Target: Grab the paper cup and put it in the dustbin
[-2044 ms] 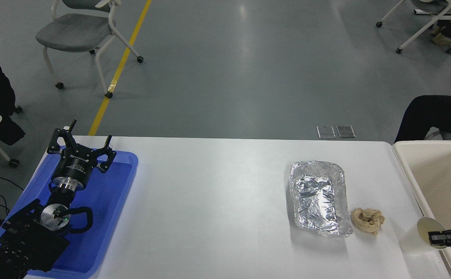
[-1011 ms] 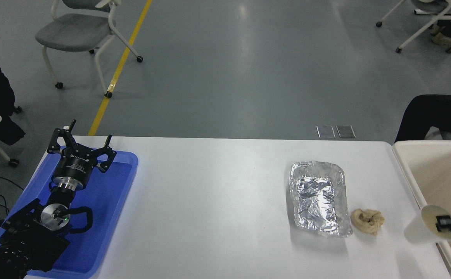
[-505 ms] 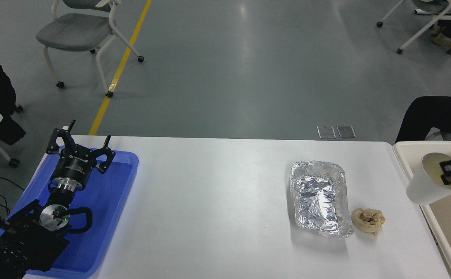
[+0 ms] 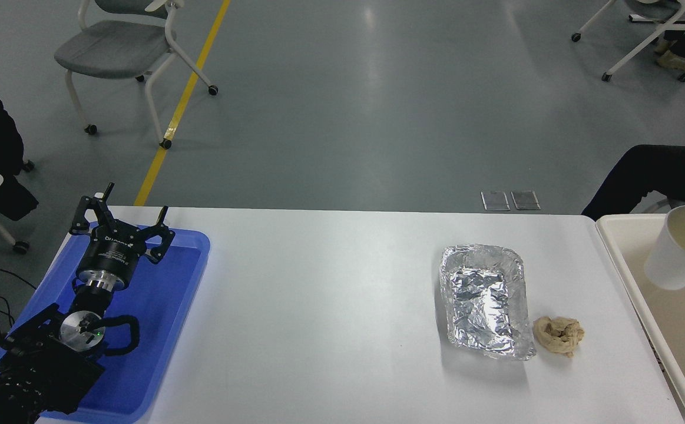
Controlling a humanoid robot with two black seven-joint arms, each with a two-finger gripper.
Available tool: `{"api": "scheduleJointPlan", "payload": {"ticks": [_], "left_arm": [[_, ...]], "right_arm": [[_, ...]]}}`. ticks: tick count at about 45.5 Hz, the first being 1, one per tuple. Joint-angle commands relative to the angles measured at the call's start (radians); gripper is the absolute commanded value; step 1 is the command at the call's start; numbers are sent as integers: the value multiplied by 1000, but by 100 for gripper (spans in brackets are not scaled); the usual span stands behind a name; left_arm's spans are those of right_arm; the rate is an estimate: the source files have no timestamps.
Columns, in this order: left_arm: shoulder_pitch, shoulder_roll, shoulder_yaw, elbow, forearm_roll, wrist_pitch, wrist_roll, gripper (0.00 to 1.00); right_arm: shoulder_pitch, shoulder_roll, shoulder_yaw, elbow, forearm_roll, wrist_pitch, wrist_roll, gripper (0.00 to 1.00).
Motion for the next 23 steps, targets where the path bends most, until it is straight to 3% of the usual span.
{"api": "scheduleJointPlan", "payload": {"ticks": [1,12,23], "left_arm": [[0,0,0,0,0,0,0,100],[-2,0,0,3,0,0,0,100],[-3,-2,0,3,0,0,0,100]], "right_arm": [[-179,-87,-1,-267,-48,-15,8,0],[-581,-158,262,-639,-94,-47,27,0],[-920,-149,416,-849,-79,-247,25,0]]}}
